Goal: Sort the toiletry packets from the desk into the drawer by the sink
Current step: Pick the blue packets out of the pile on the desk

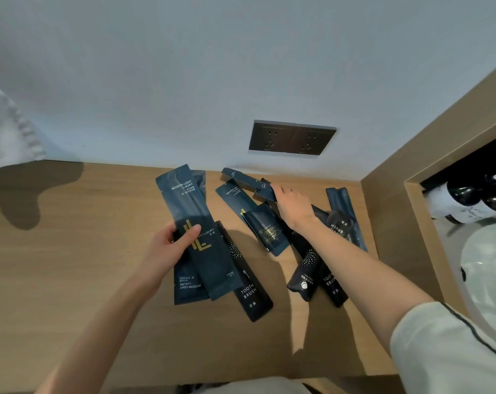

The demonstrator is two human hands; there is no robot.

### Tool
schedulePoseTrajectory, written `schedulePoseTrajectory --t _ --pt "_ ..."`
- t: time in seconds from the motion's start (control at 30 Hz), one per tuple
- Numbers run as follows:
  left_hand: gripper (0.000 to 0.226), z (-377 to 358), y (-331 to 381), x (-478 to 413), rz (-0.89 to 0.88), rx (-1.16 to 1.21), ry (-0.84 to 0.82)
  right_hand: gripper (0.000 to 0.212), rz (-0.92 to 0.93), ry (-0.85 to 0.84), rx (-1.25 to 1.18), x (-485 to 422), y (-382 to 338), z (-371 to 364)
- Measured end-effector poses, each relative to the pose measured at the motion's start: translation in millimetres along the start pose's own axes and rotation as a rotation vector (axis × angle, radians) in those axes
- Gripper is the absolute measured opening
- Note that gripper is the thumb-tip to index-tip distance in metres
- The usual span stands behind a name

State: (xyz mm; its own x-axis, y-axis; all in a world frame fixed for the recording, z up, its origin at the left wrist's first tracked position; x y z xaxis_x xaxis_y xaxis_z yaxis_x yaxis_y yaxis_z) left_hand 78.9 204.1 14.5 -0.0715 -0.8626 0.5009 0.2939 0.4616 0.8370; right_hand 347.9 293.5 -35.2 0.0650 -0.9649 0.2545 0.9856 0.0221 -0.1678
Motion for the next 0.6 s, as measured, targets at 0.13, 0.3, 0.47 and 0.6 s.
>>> schedulePoseTrajectory --t 0.13,0.3,0.47,0.6 --pt "0.022 2.2 0.1 3.5 0.009 0.016 0.013 0.049 0.051 0.026 -0.018 -0.4 -15.2 13.1" --pt "0.017 10.8 6.8 12.3 -0.034 0.005 0.038 0.060 0.103 0.134 -0.047 11.6 -32.5 30.0" --pt "0.011 24.5 15.5 24.5 -0.090 0.013 0.045 0.058 0.205 0.322 -0.245 39.5 -58.0 75.4" --pt "0.011 32.1 26.7 41.6 -0.157 0.070 0.021 0.046 0.269 0.531 -0.350 91.9 -80.6 140.2"
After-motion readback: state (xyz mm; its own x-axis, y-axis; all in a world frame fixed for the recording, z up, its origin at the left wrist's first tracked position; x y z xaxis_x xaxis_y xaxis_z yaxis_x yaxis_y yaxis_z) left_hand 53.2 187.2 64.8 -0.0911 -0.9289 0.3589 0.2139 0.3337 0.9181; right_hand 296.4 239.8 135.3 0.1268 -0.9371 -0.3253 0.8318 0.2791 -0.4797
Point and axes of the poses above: each hand's wrist, its own x-axis away from the middle knuckle, its own z-axis out of the back of the hand, y = z × x, the point moved 9 cm from there along -x, towards the middle knuckle, and after that the axes turned 13 degrees about -x, right-handed, at the moved point
